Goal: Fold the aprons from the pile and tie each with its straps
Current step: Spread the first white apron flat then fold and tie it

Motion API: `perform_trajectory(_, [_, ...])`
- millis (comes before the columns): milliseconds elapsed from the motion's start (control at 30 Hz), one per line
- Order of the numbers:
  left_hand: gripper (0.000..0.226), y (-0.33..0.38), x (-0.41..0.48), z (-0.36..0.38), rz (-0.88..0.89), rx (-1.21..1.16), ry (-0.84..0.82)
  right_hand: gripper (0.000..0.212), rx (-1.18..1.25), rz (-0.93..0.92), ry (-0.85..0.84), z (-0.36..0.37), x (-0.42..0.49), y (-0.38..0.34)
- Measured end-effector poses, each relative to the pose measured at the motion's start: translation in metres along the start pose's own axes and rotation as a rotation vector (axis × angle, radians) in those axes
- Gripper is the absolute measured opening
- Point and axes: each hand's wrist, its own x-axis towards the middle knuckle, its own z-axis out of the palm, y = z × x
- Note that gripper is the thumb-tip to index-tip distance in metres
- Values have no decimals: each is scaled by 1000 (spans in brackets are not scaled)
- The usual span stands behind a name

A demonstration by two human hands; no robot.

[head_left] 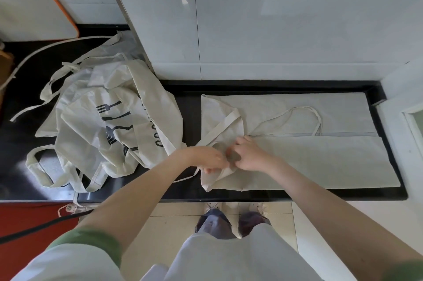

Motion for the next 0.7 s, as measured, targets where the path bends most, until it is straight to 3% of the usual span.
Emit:
perform_trajectory(67, [22, -7, 5, 1, 88, 13, 235, 46, 11, -45, -64, 6, 1, -7])
perform_trajectory(133, [24, -14, 7, 2, 119, 20, 331, 58, 220, -36, -143, 9, -1, -12])
perform_trajectory(200, [34, -20, 10, 6, 141, 101, 327, 64, 325, -2, -221, 9, -4, -13])
perform_trajectory(267, [53, -25, 10, 13, 155, 237, 308, 36, 199, -55, -218, 11, -5, -9])
perform_trajectory(333, [86, -33, 12, 20, 133, 333, 227, 13, 62, -139, -93, 11, -9, -9])
perform_trajectory(467, [118, -45, 19, 30, 73, 433, 146, 43, 86, -243, 130, 10, -22, -5])
perform_trajectory(600, [131, -48, 25, 34, 41, 481, 189, 30, -157, -462, 211, 19, -30, 10])
perform_trajectory(700, [135, -48, 27, 36, 28, 545, 214, 34, -140, -387, 124, 26, -32, 21])
